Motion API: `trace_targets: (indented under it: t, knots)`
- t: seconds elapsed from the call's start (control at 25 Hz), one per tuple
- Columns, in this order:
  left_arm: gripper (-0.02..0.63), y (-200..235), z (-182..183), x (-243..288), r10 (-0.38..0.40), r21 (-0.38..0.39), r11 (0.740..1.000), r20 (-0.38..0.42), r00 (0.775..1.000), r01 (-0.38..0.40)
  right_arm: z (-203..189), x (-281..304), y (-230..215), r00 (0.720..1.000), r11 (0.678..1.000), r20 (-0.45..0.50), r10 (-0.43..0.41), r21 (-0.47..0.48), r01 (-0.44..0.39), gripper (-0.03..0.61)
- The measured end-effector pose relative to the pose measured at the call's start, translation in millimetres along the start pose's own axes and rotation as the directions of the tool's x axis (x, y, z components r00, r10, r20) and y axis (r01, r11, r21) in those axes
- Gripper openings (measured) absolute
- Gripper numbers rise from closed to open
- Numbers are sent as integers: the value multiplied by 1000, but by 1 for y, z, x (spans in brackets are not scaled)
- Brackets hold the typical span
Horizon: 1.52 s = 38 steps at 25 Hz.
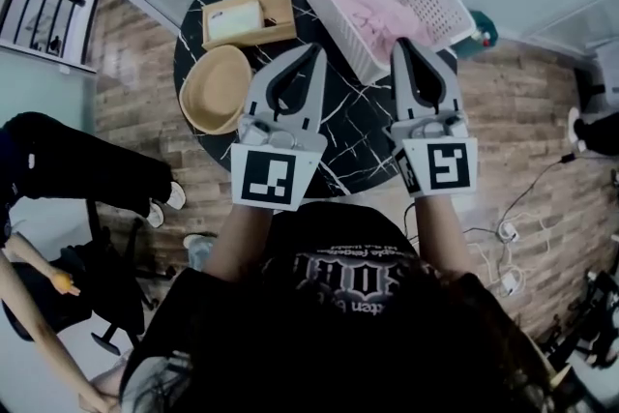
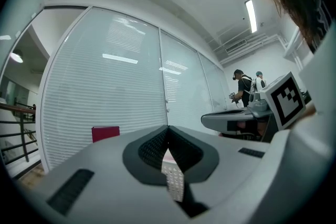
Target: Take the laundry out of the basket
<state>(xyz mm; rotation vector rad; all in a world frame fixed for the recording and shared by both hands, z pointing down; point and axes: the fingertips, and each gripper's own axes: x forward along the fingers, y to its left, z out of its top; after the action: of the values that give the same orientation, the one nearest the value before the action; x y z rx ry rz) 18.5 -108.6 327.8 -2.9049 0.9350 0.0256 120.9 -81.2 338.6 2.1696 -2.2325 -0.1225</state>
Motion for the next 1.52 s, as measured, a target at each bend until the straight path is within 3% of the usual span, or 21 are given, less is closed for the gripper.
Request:
trace_targets:
  t: [0.48, 1.0, 1.08, 1.2, 1.36, 1.52]
  knots:
    - [-2, 18, -6, 21, -5, -13, 1000, -3, 1000, 5, 0, 32, -12, 999, 999, -27, 22, -28, -23, 29]
    - [-2, 13, -7, 58, 141, -9, 990, -21, 990, -142, -8, 76, -48, 972, 972, -48, 231, -32, -233, 42]
    - [-2, 13, -6, 63, 167, 1, 986, -19, 986, -167, -8, 83, -52, 960, 959, -22, 280, -32, -281, 74]
    - [-2, 13, -5, 71, 209, 4, 978, -17, 978, -209, -18, 95, -58, 946, 950, -89, 311, -11, -313, 167]
    - [-2, 18, -4, 74, 259, 10, 966, -14, 966, -259, -30, 114, -57, 922, 927, -111, 372, -3, -375, 290]
    - [-2, 23, -3, 73, 300, 18, 954, -10, 954, -300, -47, 131, -47, 868, 882, -178, 463, -10, -472, 353]
